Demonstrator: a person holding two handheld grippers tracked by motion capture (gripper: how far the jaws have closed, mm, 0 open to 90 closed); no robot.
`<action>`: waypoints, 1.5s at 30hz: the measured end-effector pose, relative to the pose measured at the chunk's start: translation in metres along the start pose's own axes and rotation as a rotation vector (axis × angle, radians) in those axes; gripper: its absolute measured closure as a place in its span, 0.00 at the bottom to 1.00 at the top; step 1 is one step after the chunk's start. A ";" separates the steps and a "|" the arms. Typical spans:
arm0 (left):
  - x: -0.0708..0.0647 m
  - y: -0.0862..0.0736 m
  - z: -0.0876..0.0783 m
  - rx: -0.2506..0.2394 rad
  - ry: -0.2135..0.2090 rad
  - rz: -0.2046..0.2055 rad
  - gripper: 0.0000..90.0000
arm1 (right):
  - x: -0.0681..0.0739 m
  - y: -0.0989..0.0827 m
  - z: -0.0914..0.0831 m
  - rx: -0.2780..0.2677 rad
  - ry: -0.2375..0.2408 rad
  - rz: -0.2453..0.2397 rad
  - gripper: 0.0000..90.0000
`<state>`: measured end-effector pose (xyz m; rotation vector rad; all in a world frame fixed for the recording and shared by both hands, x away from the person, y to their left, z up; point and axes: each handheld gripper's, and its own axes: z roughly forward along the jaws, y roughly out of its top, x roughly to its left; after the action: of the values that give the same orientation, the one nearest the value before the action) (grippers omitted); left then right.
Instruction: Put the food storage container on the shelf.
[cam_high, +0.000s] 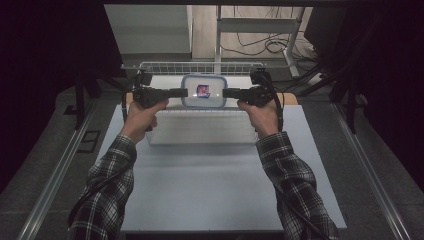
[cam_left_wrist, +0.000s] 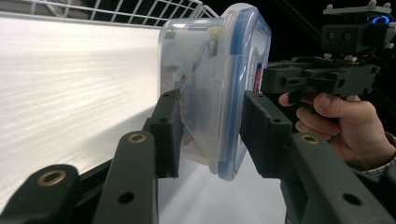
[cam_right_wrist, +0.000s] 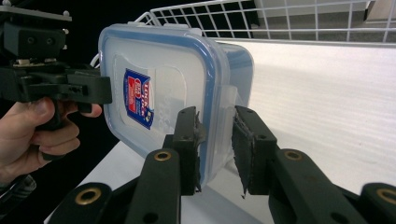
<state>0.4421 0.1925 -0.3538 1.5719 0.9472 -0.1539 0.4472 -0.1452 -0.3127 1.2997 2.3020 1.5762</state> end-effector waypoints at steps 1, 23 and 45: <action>0.002 0.000 0.001 -0.002 0.001 -0.006 0.66 | -0.001 0.001 0.002 0.000 0.000 0.007 0.79; -0.009 0.011 0.007 0.020 0.189 0.048 0.68 | -0.005 0.010 0.013 -0.011 -0.050 -0.016 0.73; -0.027 0.015 0.011 0.018 0.353 0.223 0.40 | 0.008 0.015 0.019 -0.034 -0.102 -0.093 0.61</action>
<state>0.4385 0.1713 -0.3291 1.7421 1.0315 0.2810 0.4608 -0.1239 -0.3070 1.2162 2.2309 1.4775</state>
